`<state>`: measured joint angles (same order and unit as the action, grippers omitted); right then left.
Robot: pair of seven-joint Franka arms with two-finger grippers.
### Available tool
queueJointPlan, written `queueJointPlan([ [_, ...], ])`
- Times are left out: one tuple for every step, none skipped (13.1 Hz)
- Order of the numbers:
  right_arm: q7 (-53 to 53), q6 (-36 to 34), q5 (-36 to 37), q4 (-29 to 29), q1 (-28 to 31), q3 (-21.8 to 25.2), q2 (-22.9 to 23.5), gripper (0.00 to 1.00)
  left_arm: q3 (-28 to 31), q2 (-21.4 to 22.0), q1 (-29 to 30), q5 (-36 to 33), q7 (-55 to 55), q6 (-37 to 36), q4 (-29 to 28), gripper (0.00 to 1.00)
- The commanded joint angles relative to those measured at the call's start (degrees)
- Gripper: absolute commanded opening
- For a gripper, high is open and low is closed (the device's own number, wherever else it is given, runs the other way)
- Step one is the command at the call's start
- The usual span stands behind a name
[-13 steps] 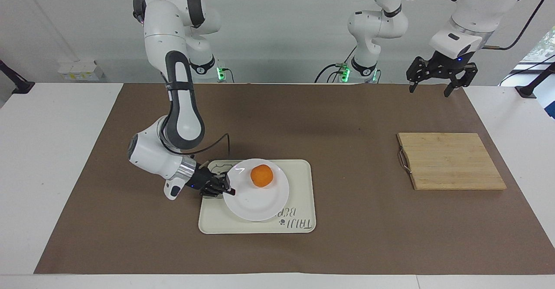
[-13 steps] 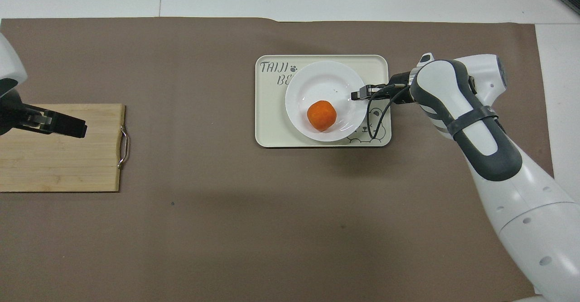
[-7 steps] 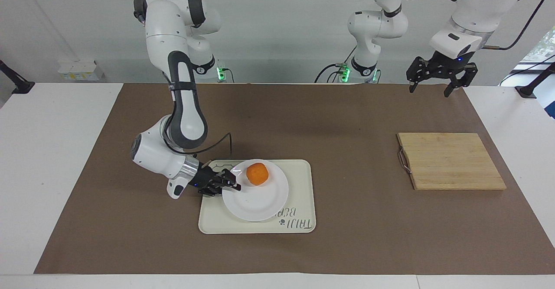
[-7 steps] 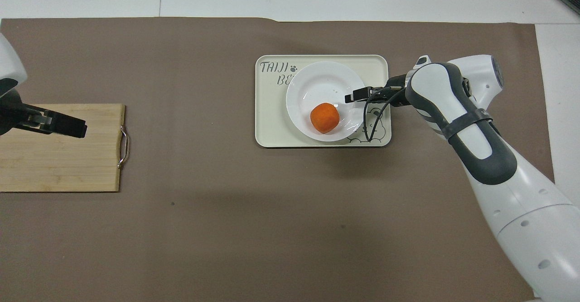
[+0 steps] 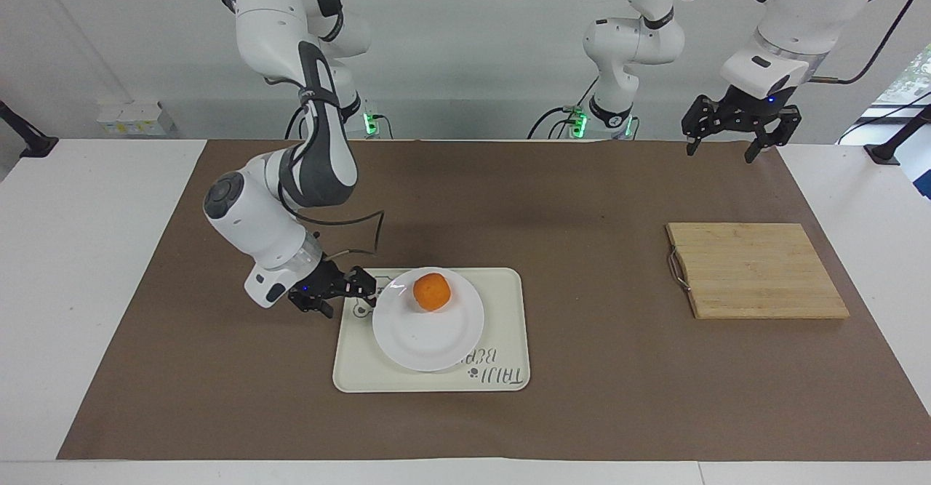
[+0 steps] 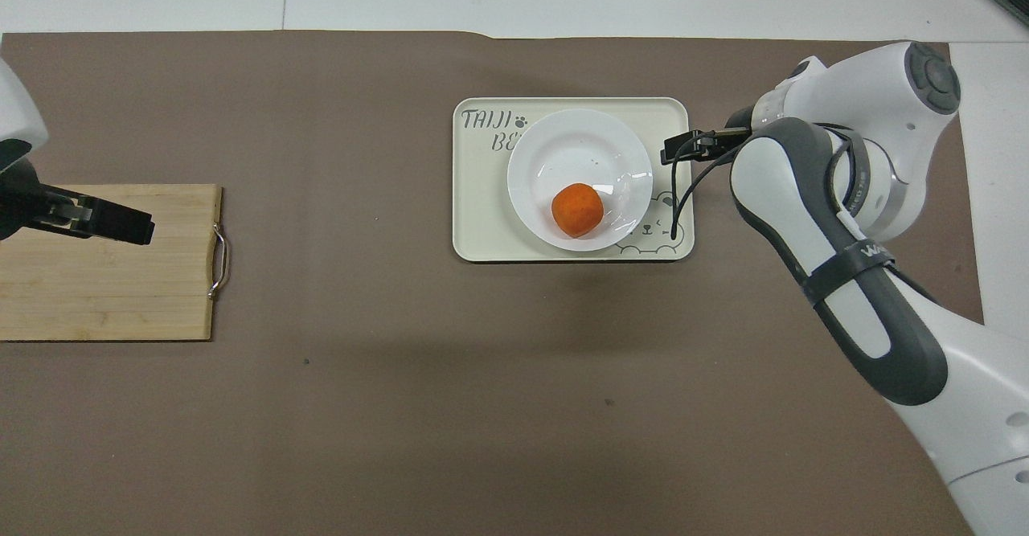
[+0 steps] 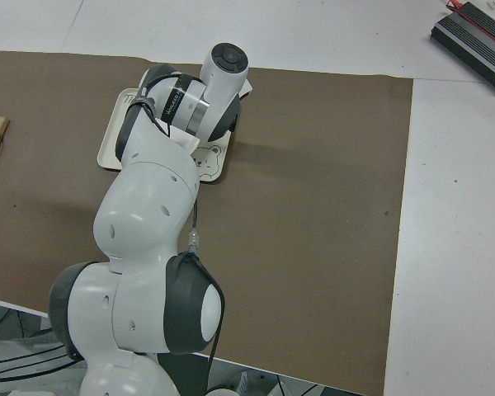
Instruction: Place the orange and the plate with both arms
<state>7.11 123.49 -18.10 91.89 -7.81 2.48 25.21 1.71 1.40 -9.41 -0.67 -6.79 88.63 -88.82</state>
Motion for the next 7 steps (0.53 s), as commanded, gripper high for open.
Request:
queueJointPlan([
  [-4.55,-5.60,9.11,1.10,1.39,-0.11,-5.33,1.00,-0.31,0.62,0.53,-0.91,0.11,0.14,-0.39,1.00],
  [-6.99,-8.59,10.96,1.10,1.75,-0.02,-7.09,1.00,-0.31,0.53,0.53,-0.91,0.11,0.14,-0.39,1.00],
  [-11.02,-11.58,12.29,1.10,2.10,0.07,-8.24,1.00,-0.31,0.53,0.53,-0.91,0.11,0.14,-0.39,1.00],
  [-14.98,-13.52,12.74,1.19,2.45,0.07,-9.30,1.00,-0.31,0.53,0.53,-0.91,0.11,0.14,-0.39,1.00],
  [-18.50,-15.28,12.83,1.19,2.71,0.16,-10.09,1.00,-0.31,0.53,0.53,-0.91,0.19,0.14,-0.39,1.00],
  [-20.10,-17.39,13.44,1.19,2.72,0.16,-10.97,1.00,-0.31,0.53,0.53,-0.91,0.11,0.14,-0.39,1.00],
  [-20.81,-18.89,15.27,1.45,2.72,0.16,-12.37,1.00,-0.31,0.62,0.53,-0.91,0.19,0.14,-0.39,1.00],
])
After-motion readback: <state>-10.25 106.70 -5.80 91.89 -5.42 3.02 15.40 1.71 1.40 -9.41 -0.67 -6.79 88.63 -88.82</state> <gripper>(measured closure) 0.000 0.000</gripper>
